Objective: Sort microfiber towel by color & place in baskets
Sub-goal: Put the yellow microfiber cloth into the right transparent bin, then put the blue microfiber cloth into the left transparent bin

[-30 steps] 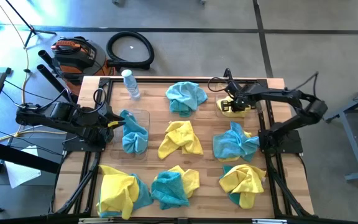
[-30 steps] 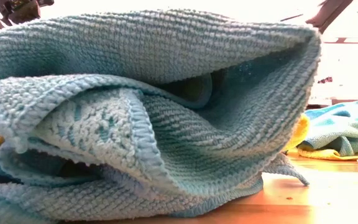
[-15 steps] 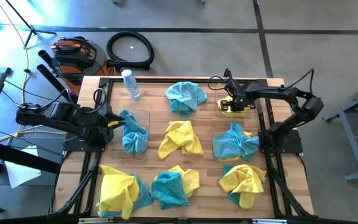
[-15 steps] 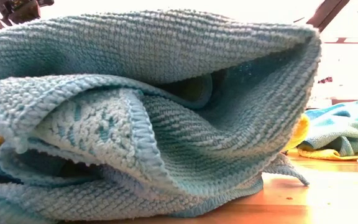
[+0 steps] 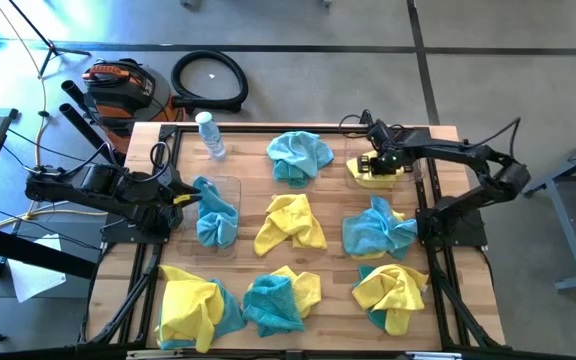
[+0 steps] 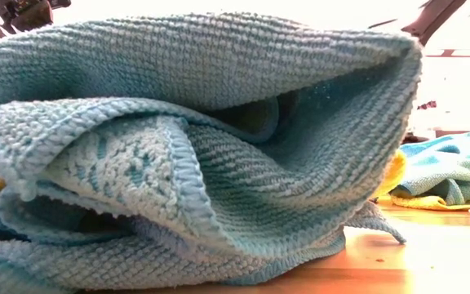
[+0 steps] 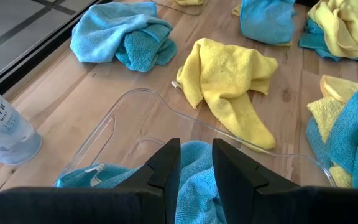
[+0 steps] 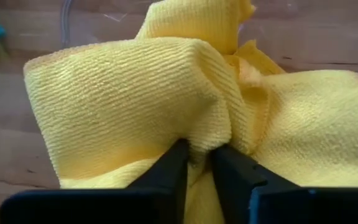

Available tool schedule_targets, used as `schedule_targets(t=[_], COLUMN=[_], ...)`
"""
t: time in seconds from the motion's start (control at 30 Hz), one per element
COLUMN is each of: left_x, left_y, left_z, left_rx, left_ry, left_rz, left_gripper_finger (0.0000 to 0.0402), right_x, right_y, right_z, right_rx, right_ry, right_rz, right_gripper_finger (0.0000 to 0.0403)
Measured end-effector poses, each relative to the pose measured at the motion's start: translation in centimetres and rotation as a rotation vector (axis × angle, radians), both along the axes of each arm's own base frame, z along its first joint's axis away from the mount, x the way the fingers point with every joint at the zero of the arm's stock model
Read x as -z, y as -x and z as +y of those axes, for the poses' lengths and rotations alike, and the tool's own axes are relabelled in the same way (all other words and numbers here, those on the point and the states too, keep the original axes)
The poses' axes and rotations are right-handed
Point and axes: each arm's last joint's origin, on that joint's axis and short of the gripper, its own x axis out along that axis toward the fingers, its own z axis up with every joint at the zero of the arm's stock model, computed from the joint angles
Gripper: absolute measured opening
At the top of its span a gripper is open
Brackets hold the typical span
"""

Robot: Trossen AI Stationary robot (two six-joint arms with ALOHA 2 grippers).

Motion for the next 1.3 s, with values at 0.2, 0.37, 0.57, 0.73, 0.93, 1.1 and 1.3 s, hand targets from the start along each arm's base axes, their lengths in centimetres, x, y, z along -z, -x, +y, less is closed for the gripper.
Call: schedule_targets(t=[0.2,0.37,0.57,0.73,0.93,1.1,1.3], left_x=[0.0,0.0,0.0,0.0,0.0,0.0,0.0], left_y=[0.0,0.0,0.0,0.0,0.0,0.0,0.0], left_z=[0.0,0.0,0.0,0.0,0.0,0.0,0.0], left_rx=[0.0,0.0,0.001,0.001,0.001,0.002,0.002], left_ry=[0.0,0.0,-0.001,0.0,0.0,0.0,0.0], left_rz=[0.0,0.0,0.0,0.0,0.001,0.0,0.0], left_gripper_finger=[0.0083,0.0083,0.0083,0.0083,0.0083,0.0083,0.0083], right_x=[-0.8,-2.2,-4.3,-6.2,-8.4,-9.4,-9.6], right_y=[0.3,0.8,1.9,3.0,4.0,3.8,2.9], right_z=[0.3,0.8,2.0,3.4,6.0,8.2,10.0], right_rx=[0.012,0.023,0.044,0.079,0.1,0.059,0.002], right_ry=[0.009,0.032,0.077,0.125,0.225,0.297,0.346], right_rz=[-0.019,-0.074,-0.116,-0.161,-0.21,-0.263,-0.265], right_gripper_finger=[0.0116,0.0118,0.0118,0.0118,0.0082,0.0014,0.0012])
